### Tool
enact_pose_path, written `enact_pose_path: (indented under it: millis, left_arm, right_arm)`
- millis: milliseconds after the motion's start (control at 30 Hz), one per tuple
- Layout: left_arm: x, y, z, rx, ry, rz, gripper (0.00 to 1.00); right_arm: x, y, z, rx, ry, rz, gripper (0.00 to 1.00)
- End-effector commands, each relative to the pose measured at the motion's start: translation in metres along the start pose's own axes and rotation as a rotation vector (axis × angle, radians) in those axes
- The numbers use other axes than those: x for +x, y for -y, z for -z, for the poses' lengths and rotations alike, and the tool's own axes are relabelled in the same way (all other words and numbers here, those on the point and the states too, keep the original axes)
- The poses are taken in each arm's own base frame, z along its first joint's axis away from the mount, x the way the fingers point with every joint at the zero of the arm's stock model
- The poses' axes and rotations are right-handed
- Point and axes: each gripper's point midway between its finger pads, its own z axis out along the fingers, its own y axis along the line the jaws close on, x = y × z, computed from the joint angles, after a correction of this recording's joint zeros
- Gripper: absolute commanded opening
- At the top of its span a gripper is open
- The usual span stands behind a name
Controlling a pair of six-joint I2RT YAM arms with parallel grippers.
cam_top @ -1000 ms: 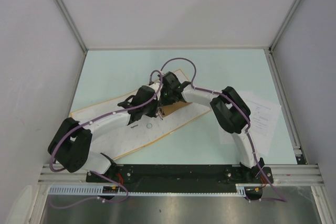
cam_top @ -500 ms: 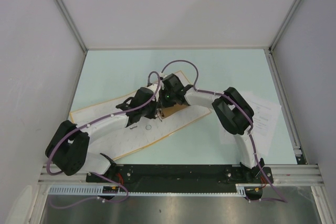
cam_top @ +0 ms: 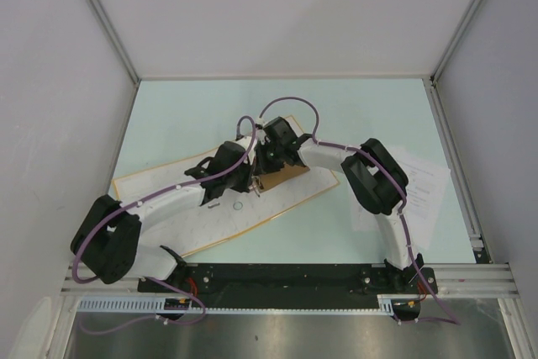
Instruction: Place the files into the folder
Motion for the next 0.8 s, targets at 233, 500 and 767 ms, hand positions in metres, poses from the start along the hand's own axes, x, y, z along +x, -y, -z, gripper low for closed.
enact_pose_path:
  millis: [233,500,767]
  left_arm:
    - [0.025,0.007,0.003,0.01,-0.083,0.135,0.0]
    - [0.026,0.004,0.003,-0.001,-0.088,0.13,0.0]
    - [0.026,0.003,0.002,-0.001,-0.091,0.122,0.0]
  right_arm:
    - [0.091,0.038,0.015,0.126,-0.319,0.007,0.16]
    - [0.095,0.041,0.017,0.112,-0.343,0.042,0.18]
    - [0.098,0.042,0.022,0.073,-0.369,0.059,0.19]
